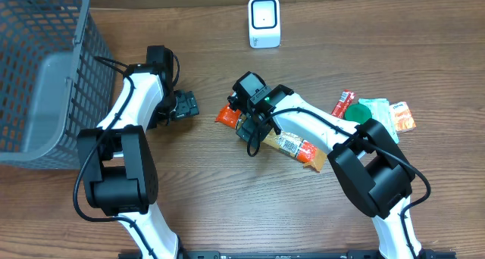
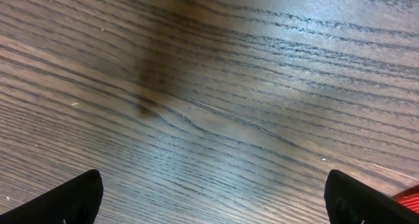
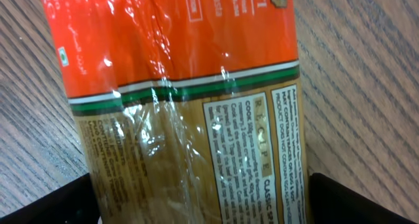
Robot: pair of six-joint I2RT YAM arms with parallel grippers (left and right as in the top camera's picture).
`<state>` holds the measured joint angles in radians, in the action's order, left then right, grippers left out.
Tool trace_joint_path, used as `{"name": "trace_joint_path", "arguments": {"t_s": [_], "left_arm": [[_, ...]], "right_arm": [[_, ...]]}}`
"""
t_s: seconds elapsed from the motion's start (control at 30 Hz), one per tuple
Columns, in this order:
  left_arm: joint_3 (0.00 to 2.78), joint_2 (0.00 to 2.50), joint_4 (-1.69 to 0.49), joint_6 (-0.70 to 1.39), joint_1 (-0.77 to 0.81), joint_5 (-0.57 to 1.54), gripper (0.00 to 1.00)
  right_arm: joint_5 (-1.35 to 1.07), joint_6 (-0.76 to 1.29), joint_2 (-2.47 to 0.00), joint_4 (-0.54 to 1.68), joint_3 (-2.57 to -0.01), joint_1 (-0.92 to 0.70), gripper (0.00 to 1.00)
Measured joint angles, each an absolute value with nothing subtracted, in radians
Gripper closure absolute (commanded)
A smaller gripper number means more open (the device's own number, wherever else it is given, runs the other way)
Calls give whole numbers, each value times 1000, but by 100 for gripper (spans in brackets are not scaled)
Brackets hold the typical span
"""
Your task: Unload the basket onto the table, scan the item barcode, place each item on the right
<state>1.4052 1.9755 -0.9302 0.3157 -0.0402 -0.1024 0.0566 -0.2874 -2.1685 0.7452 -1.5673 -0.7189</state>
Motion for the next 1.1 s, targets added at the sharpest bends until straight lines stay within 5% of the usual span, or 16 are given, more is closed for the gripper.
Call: {"name": "trace_joint_path", "arguments": {"t_s": [0.27, 0.4, 0.6, 1.1], "left_arm": [[1405, 1975, -930, 316, -40, -102, 0], [1405, 1975, -930, 316, -40, -102, 0], [1405, 1975, -929, 316, -40, -102, 0], [1405, 1975, -929, 316, -40, -102, 0]], "right_arm": [[59, -280, -2165, 808, -1573, -719, 4], [59, -283, -2165, 812, -1573, -719, 35], [60, -287, -2162, 810, -1573, -719, 65], [70, -255, -2041, 894, -1597, -720, 96]]}}
